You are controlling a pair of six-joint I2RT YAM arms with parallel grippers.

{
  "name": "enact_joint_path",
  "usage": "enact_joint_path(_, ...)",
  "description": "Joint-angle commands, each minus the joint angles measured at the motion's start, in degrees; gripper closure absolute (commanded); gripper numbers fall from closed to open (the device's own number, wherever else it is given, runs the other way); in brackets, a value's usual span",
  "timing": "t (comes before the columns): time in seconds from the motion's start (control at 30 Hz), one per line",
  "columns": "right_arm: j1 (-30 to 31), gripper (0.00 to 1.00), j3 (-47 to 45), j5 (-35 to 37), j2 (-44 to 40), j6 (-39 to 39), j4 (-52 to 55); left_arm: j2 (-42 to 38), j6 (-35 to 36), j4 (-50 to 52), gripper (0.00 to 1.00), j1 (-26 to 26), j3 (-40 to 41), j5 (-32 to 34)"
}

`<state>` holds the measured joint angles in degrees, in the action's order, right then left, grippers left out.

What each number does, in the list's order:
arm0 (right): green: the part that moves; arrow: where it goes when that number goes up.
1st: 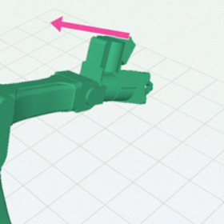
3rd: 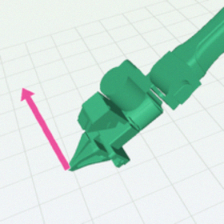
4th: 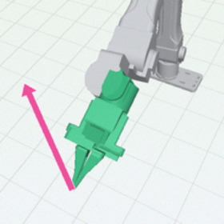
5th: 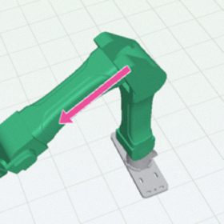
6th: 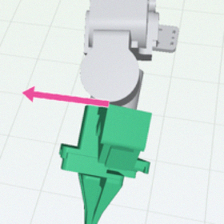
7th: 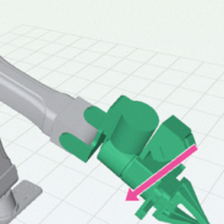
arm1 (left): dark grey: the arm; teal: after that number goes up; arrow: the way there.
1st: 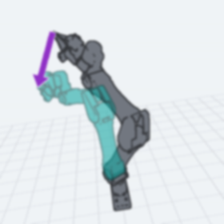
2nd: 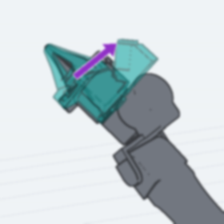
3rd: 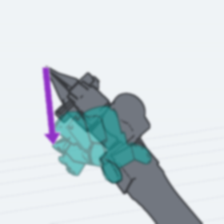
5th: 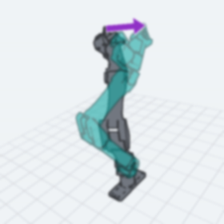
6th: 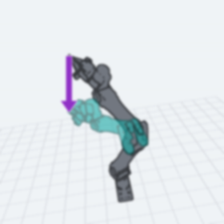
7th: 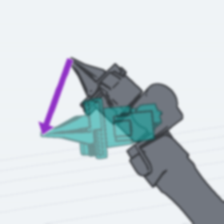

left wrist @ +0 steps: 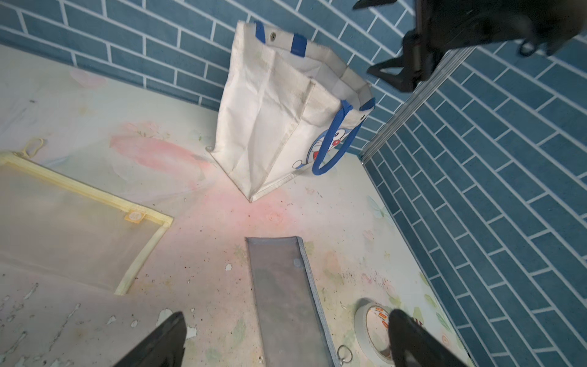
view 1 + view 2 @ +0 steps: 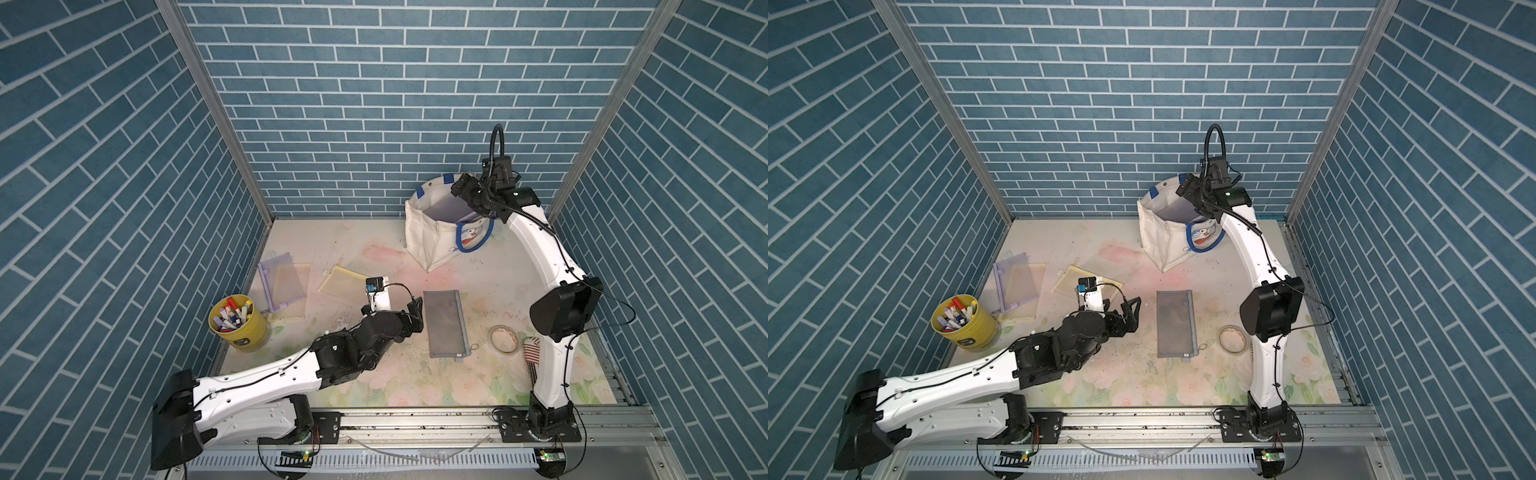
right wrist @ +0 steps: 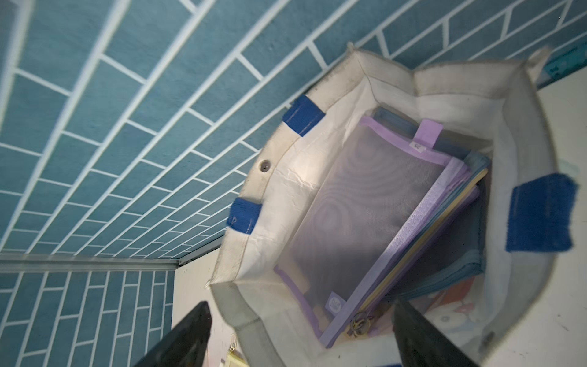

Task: Put the pencil pouch into the canvas bag
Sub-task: Place the pencil pouch in the canvas bag, then pick up the pencil pouch from the center of the board.

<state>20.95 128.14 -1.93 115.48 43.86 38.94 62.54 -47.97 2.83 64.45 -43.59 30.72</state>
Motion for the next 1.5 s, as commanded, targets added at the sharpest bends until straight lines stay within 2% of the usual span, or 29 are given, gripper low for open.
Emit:
enact_joint_path(0.0, 0.46, 0.12, -4.04, -2.21, -6.88, -8.41, 3.62, 2.81, -4.33, 2.39, 0.01, -1.4, -0.86, -5.84)
enact_joint_path(0.1, 1.09, 0.12, -12.64, -4.89, -13.98, -12.2, 5.11, 5.24, -6.44, 4.03, 0.01, -2.13, -1.52, -8.65)
enact_joint_path(0.2, 1.2, 0.12, -28.46, -9.28, -24.27, -13.76, 2.85, 7.63, -8.93, 5.5, 0.01, -3.46, -1.78, -12.13)
enact_joint_path(0.27, 1.12, 0.12, -36.71, -12.68, -29.4, -17.37, 5.47, 9.51, -9.84, 6.74, 0.01, -4.12, -2.27, -13.98)
enact_joint_path(0.37, 1.11, 0.12, -45.81, -16.04, -35.21, -21.4, 11.25, 12.78, -9.96, 7.6, 0.01, -5.12, -3.88, -18.3)
enact_joint_path(0.53, -0.01, 0.12, -63.24, -20.95, -42.94, -21.85, 9.6, 18.41, -10.61, 6.25, 0.01, -5.23, -5.3, -21.9)
enact_joint_path(0.73, -4.2, 0.13, -71.33, -24.93, -40.43, -22.06, 5.78, 22.27, -11.44, 0.76, 0.01, -5.13, -3.93, -23.47)
enact_joint_path(1.0, -7.0, 0.15, -77.64, -29.8, -34.99, -20.66, -1.83, 25.85, -11.75, -0.34, 0.01, -5.45, -3.6, -24.62)
enact_joint_path(1.23, -7.54, 0.17, -79.0, -33.35, -29.22, -20.04, -6.76, 30.98, -12.24, -2.5, 0.06, -5.95, -4.55, -26.69)
enact_joint_path(1.47, -7.5, 0.19, -80.25, -34.6, -22.08, -17.22, -14.82, 31.02, -13.66, -3.01, 0.1, -8.35, -2.61, -29.54)
